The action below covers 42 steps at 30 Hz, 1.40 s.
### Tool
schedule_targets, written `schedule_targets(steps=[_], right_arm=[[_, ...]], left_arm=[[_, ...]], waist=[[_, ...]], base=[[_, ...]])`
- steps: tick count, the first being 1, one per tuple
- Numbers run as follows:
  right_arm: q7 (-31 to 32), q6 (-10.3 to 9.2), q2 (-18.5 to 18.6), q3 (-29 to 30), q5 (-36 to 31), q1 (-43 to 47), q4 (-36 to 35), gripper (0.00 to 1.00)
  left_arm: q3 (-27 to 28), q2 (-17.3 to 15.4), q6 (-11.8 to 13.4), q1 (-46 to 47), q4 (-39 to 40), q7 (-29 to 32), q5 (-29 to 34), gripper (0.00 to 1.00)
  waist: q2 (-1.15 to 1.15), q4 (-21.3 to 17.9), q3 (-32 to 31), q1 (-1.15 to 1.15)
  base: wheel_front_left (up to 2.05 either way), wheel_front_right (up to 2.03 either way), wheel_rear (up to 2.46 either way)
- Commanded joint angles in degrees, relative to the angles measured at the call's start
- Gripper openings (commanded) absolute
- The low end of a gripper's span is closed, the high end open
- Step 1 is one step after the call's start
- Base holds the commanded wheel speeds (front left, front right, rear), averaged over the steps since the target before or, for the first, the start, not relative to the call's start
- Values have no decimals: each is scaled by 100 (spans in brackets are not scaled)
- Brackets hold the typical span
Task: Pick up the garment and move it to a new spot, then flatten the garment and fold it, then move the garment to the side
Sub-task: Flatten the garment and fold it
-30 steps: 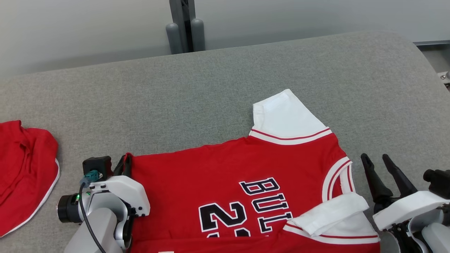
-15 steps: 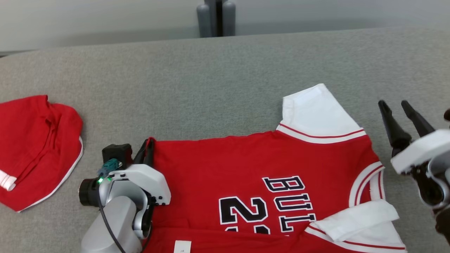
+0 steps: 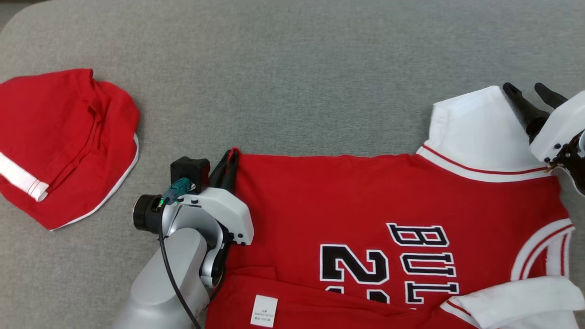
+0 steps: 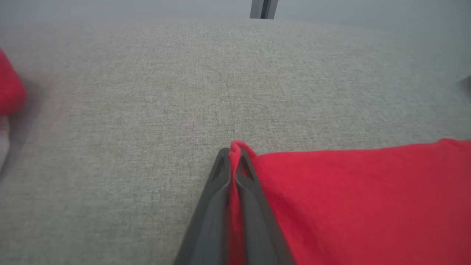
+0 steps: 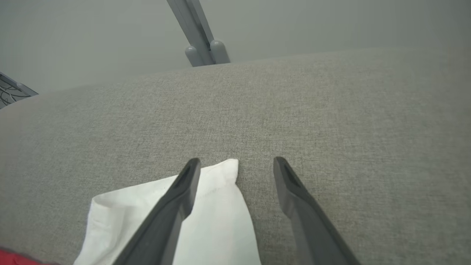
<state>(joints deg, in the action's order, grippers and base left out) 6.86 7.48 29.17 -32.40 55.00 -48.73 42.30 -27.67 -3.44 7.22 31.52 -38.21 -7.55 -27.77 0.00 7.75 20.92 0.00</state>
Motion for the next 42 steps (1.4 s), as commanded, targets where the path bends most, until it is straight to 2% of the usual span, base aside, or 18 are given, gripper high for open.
schedule_targets(steps=[1, 11, 20, 21, 22, 23, 28, 42], right_arm=[[98, 4, 81, -119, 58, -140, 142, 100], [254, 4, 174, -789, 211, -603, 751, 100], [236, 4, 170, -1232, 473, -784, 861, 100], [255, 4, 167, -1288, 501, -785, 845, 44], [253, 5, 170, -1350, 534, -794, 819, 24], [219, 5, 179, -1404, 571, -806, 782, 0], [-41, 4, 282, -1557, 674, -856, 680, 0], [-1274, 4, 446, -2170, 915, -1036, 413, 0]], left_arm=[[-42, -26, 44, 121, 29, 26, -17, 0], [-234, 19, 109, 201, 90, 2, -221, 0], [-349, 33, 148, 321, 61, -29, -303, 0], [-355, 33, 153, 316, 56, -38, -314, 0], [-364, 33, 156, 318, 44, -46, -315, 0], [-369, 33, 156, 331, 35, -49, -334, 0], [-373, 33, 165, 371, -17, -81, -405, 0], [-273, -23, 171, 521, -240, -301, -551, 0]], waist=[[0, 168, 161, 0], [0, 328, 284, 0], [0, 347, 399, 0], [0, 347, 404, 0], [0, 346, 407, 0], [0, 345, 409, 0], [0, 335, 397, 0], [0, 146, 76, 0]], base=[[0, 0, 0], [0, 0, 0], [0, 0, 0], [0, 0, 0], [0, 0, 0], [0, 0, 0], [0, 0, 0], [0, 0, 0]])
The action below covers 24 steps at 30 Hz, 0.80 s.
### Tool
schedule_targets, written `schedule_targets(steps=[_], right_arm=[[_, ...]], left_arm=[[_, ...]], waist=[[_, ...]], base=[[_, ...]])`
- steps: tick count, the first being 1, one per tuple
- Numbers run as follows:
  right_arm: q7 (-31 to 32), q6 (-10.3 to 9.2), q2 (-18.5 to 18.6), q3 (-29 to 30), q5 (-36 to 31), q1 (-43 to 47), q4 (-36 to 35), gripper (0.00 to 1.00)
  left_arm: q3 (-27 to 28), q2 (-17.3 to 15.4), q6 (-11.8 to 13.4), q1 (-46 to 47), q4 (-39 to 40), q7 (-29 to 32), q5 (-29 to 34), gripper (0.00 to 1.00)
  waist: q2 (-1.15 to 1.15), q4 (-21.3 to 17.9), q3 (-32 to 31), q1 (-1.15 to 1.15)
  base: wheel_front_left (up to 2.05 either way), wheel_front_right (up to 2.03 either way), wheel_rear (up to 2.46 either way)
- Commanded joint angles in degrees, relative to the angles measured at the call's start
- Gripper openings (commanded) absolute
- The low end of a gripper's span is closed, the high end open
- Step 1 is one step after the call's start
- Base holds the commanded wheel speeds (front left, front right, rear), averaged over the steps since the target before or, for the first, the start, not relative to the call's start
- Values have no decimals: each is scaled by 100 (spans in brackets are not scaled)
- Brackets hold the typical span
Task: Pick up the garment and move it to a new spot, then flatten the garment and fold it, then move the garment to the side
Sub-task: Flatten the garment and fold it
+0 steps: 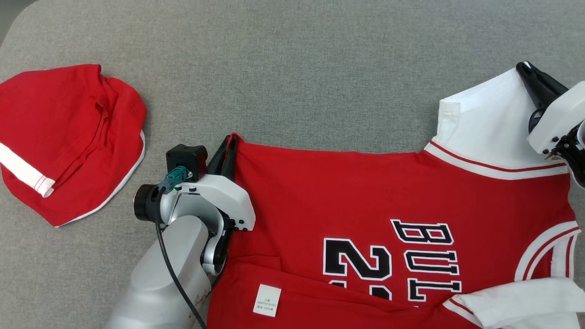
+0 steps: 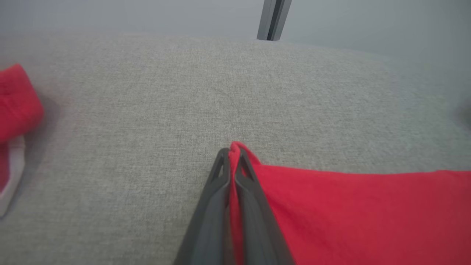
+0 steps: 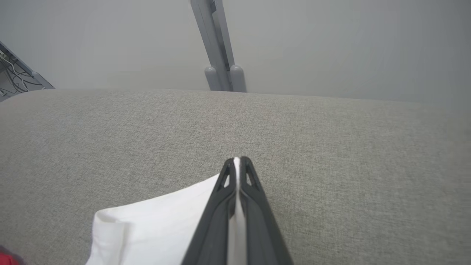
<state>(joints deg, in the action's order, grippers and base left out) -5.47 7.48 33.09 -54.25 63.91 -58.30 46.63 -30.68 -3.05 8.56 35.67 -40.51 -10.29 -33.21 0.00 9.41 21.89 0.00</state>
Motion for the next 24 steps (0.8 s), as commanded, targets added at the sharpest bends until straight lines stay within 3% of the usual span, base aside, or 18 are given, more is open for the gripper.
schedule_targets(steps=[1, 13, 24], right_arm=[[-114, 4, 71, -40, 27, -92, -17, 0], [-825, 3, 49, -333, 180, -240, 215, 0], [-987, 3, 81, -497, 342, 238, -108, 0]], left_arm=[[18, -81, 43, 139, -19, -45, 22, 0], [10, -190, 153, 245, -120, -295, 147, 0], [-166, -333, -25, 23, -185, -362, 265, 0]], waist=[[0, -37, -46, 0], [0, -205, -240, 0], [0, -357, -513, 0]], base=[[0, 0, 0], [0, 0, 0], [0, 0, 0]])
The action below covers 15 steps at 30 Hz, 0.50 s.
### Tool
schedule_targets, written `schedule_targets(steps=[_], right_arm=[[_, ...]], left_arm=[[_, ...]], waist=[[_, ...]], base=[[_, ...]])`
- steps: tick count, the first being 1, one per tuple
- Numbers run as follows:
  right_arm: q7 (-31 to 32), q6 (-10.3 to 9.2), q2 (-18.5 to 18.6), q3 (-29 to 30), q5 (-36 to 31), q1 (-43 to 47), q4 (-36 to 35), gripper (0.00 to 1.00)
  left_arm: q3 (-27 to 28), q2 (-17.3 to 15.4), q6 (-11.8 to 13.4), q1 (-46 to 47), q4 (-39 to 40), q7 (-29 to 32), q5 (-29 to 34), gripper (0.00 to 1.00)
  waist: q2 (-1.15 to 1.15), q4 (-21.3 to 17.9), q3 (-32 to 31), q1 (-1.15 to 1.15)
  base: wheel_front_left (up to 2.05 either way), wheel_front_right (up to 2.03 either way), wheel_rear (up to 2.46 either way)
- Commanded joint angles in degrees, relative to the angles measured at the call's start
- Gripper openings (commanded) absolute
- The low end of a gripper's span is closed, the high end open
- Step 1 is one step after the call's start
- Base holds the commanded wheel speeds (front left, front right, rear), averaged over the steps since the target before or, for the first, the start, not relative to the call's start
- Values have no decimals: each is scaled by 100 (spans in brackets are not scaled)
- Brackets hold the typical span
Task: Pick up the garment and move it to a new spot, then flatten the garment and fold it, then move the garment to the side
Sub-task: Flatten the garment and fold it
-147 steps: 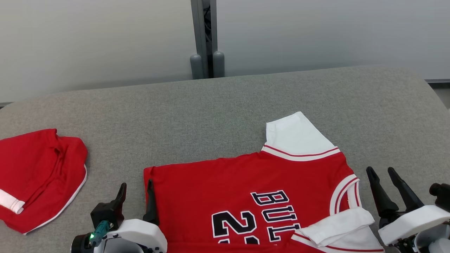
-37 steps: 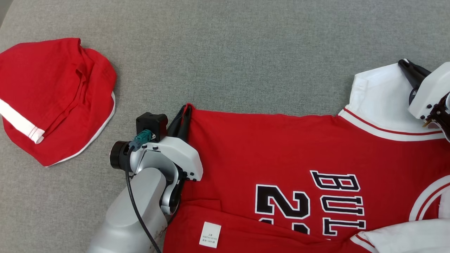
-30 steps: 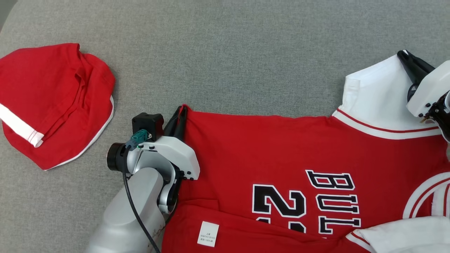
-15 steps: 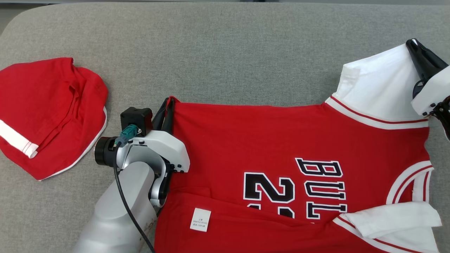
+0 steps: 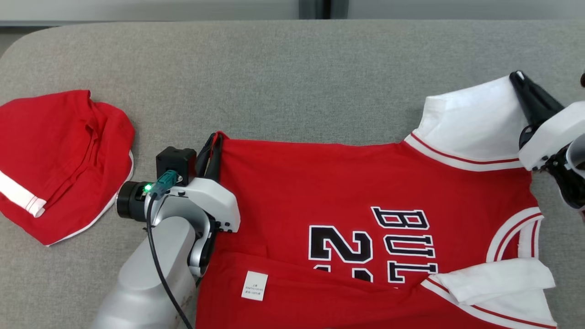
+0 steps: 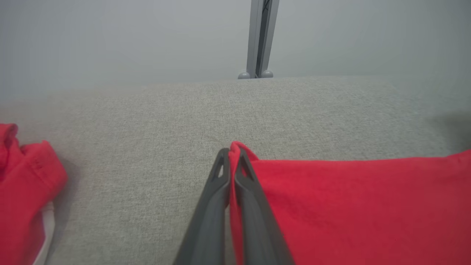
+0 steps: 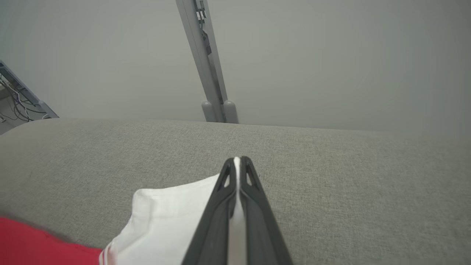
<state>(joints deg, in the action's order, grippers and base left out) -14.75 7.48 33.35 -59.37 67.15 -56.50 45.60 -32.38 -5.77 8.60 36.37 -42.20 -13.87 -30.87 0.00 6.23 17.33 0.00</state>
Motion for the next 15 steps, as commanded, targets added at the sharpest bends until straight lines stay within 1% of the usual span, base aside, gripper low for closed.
schedule_targets(steps=[1, 6, 12, 15], right_arm=[[-60, 4, 56, -6, 26, 123, -48, 0], [-54, 4, 90, 40, 50, 350, -270, 0], [-53, 4, 211, 131, 98, 829, -591, 0], [-53, 4, 263, 83, 157, 1086, -756, 0]], left_arm=[[-6, -82, -38, -75, -28, 0, 34, 0], [-43, -207, -60, -178, -24, 13, 33, 0], [-140, -395, -137, -409, 37, 96, 50, 0], [-210, -475, -184, -533, 90, 150, 67, 0]], waist=[[0, -65, -107, 0], [0, -176, -297, 0], [0, -294, -585, 0], [0, -327, -706, 0]], base=[[0, 0, 0], [0, 0, 0], [0, 0, 0], [0, 0, 0]])
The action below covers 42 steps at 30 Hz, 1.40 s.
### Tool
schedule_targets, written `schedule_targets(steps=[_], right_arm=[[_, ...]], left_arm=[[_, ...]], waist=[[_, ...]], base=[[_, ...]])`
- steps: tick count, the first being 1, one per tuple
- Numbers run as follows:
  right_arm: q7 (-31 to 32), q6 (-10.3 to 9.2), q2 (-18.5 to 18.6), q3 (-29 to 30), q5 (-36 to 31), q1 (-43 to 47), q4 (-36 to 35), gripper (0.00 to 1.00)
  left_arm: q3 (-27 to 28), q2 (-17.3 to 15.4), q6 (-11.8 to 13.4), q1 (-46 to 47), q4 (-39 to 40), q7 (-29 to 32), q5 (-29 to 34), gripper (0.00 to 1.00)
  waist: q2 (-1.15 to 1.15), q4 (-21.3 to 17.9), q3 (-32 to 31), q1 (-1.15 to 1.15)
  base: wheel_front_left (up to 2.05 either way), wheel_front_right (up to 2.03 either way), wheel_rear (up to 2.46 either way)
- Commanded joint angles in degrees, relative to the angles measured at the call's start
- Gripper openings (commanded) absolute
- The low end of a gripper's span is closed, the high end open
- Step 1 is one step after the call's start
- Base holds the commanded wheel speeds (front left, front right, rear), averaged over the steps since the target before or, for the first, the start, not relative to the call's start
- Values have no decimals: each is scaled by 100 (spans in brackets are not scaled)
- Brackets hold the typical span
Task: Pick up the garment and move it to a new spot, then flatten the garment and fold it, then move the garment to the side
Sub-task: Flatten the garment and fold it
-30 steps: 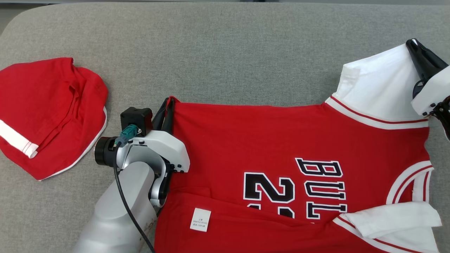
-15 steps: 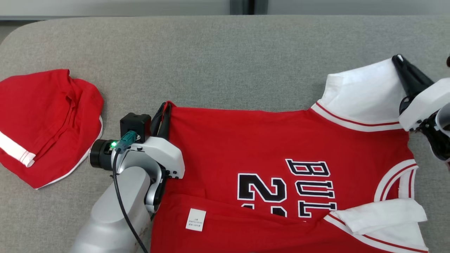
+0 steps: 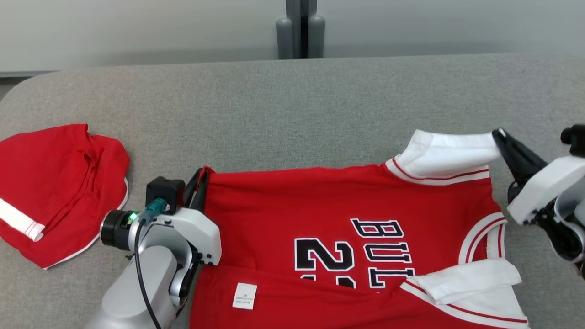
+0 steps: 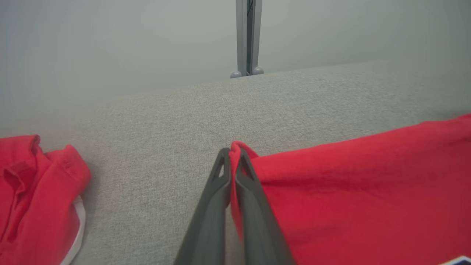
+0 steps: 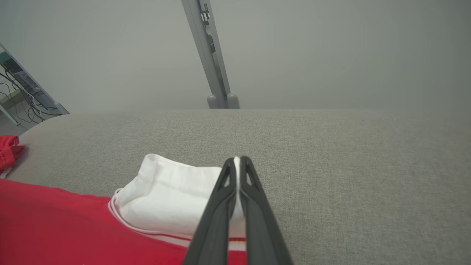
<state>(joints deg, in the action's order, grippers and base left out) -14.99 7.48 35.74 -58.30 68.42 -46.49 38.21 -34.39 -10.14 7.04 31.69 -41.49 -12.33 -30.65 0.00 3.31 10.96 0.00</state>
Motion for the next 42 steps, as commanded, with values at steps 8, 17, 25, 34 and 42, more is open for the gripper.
schedule_targets(steps=[8, 17, 25, 34, 42], right_arm=[[170, 4, 196, -368, 296, 605, -420, 0], [647, 4, 399, -624, 601, 939, -662, 0], [1085, 4, 582, -751, 788, 1065, -818, 0], [1627, 4, 839, -920, 780, 1021, -1095, 0], [2167, 4, 1073, -912, 1039, 1026, -1441, 0]], left_arm=[[-213, -308, -120, -425, 318, 166, 98, 0], [-530, -702, -251, -861, 952, 538, 207, 0], [-733, -1069, -285, -1182, 1666, 989, 231, 0], [-916, -1421, -299, -1508, 2417, 1653, 113, 0], [-989, -1594, -217, -1630, 2802, 1930, 91, 0]], waist=[[0, -96, -372, 0], [0, -95, -633, 0], [0, -69, -755, 0], [0, -40, -807, 0], [0, -57, -804, 0]], base=[[0, 0, 0], [0, 0, 0], [0, 0, 0], [0, 0, 0], [0, 0, 0]])
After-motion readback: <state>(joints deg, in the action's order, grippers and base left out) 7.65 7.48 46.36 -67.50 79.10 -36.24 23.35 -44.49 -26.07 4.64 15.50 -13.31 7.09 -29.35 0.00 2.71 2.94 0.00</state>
